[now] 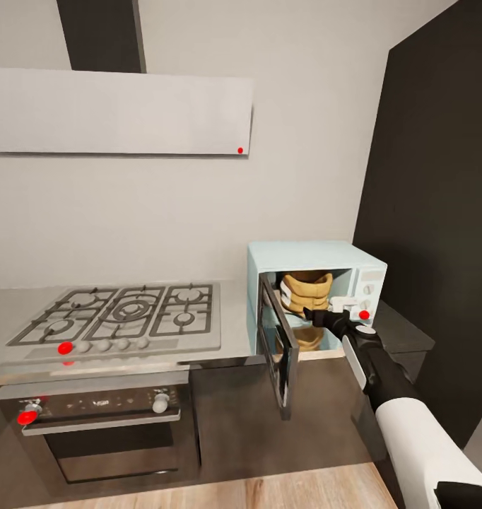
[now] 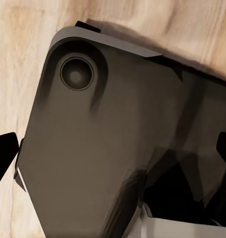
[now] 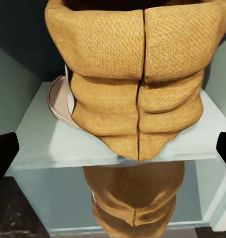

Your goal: In the kitchen, take the popcorn bag from the countertop, put it into the microwave, and heat it until the popcorn is cooked so the cooked popcorn ends up inside the bag.

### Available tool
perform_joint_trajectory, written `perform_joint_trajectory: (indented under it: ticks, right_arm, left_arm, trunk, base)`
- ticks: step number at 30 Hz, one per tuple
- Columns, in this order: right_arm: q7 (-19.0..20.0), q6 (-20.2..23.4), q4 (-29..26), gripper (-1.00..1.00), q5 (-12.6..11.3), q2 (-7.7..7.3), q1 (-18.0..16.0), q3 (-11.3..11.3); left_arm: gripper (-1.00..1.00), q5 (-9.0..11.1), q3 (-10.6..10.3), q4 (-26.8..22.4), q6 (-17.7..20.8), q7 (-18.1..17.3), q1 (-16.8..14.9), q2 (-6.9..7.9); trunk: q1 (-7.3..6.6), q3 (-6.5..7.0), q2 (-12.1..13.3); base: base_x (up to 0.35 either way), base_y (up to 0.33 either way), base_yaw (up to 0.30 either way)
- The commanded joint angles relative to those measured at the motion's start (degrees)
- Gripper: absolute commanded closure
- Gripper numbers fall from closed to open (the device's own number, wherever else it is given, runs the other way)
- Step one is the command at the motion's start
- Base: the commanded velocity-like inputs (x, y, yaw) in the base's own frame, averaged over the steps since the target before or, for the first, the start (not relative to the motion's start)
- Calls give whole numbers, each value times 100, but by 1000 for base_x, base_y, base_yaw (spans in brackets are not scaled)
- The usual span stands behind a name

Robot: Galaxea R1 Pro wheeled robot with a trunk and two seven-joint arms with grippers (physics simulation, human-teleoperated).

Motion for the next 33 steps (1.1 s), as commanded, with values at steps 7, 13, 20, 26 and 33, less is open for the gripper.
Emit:
perform_joint_trajectory:
  ticks: [7,13,20,26,33]
  right_arm:
    - [29,32,-8,-100,-16,17,-3,-12]
    - [57,33,-8,-100,-27,26,-3,-10]
    - [74,32,5,-100,-28,35,-3,-10]
    - [78,31,68,-100,-20,35,-3,-10]
    - [45,30,105,-100,-2,44,-3,-10]
  left_arm:
    - [-100,10,32,-4,-7,6,-1,-3]
    - [-100,10,32,-4,-7,4,-1,-4]
    - [-100,10,32,-4,-7,7,-1,-4]
    - [-100,10,32,-4,-7,7,-1,3]
    - [-100,10,32,-4,-7,3,-1,5]
  trunk:
    - [2,-7,-4]
    - [2,-7,-4]
    - [2,-7,-4]
    - [2,-7,-4]
    - [2,-7,-4]
  base:
    - [128,0,0]
    - [96,0,0]
    - [88,0,0]
    - [96,0,0]
    - [100,0,0]
